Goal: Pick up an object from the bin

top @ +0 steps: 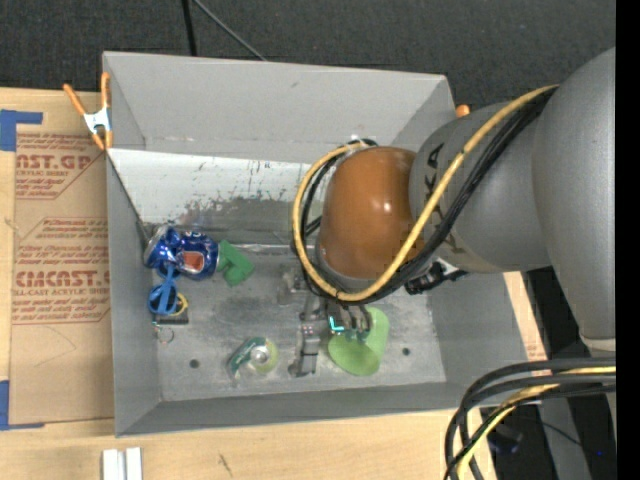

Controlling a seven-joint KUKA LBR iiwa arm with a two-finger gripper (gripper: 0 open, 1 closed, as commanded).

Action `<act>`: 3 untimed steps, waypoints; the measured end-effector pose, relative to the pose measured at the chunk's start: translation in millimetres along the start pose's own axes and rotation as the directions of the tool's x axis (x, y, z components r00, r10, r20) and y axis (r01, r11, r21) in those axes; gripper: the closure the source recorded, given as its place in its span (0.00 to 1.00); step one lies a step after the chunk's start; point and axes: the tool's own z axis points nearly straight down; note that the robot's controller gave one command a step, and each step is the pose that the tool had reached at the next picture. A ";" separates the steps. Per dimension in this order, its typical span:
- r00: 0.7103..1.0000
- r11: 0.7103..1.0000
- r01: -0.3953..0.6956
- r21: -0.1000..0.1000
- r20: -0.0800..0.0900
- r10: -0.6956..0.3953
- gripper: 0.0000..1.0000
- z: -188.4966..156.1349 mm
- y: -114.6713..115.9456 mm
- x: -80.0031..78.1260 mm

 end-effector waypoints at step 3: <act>0.929 0.929 0.370 0.000 0.007 -0.370 0.00 29.7 58.4 12.8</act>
Offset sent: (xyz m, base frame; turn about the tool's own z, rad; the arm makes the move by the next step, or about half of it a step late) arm -0.0113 0.0494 -0.0655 -0.0964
